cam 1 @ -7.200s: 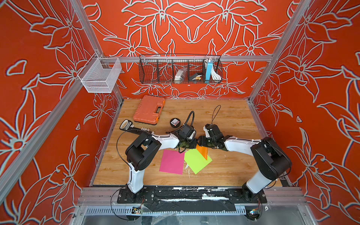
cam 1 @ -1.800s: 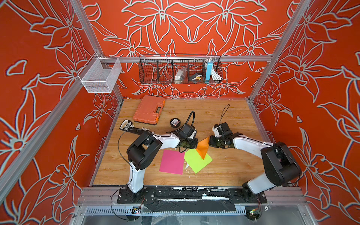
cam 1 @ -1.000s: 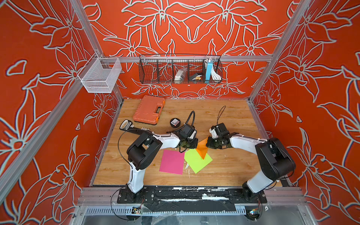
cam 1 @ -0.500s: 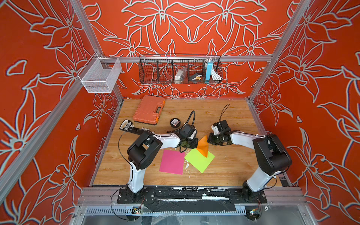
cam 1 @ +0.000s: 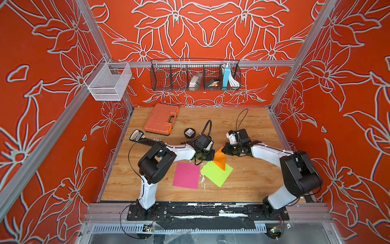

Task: Fold the square paper diagonally
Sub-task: Fold the paper at the center of the board.

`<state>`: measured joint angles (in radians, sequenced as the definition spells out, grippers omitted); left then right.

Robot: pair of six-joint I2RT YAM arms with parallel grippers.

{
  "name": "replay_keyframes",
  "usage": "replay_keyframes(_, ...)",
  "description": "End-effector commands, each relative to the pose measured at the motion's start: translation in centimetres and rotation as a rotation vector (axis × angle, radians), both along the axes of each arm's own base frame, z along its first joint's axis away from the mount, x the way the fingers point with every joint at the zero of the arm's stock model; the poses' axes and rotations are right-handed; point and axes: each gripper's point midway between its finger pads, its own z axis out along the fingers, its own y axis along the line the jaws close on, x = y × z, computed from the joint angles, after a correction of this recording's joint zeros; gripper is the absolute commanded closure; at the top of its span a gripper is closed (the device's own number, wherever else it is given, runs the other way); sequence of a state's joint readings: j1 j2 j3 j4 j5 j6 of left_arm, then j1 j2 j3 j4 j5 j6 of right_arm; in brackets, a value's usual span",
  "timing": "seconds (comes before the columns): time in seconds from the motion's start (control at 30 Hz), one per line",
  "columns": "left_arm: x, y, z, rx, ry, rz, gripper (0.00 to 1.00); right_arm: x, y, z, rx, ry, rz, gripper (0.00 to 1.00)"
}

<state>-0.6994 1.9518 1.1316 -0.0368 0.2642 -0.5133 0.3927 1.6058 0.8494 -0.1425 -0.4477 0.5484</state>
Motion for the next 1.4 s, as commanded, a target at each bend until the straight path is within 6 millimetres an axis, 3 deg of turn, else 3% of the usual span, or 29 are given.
replay_keyframes(0.0,-0.8,0.9,-2.1,0.070,0.044,-0.004,1.00,-0.2,0.6,-0.8,0.007,0.041,0.030,1.00)
replay_keyframes(0.3,-0.9,0.9,-2.1,0.072,0.046,-0.007,1.00,0.6,1.0,-2.6,0.014,0.086,0.009,1.00)
replay_keyframes(0.6,-0.9,0.8,-2.3,0.076,0.051,-0.011,1.00,2.9,-1.4,-3.7,0.007,0.098,-0.109,1.00)
replay_keyframes(0.9,-0.9,0.8,-2.4,0.079,0.056,-0.014,1.00,4.4,-1.9,-5.5,0.011,0.126,-0.143,1.00)
replay_keyframes(1.2,-1.0,0.8,-2.4,0.080,0.057,-0.015,1.00,5.7,-2.5,-5.1,0.012,0.108,-0.177,1.00)
replay_keyframes(1.37,-1.0,0.7,-2.4,0.080,0.059,-0.017,1.00,6.8,-1.4,-3.3,0.069,0.061,-0.140,1.00)
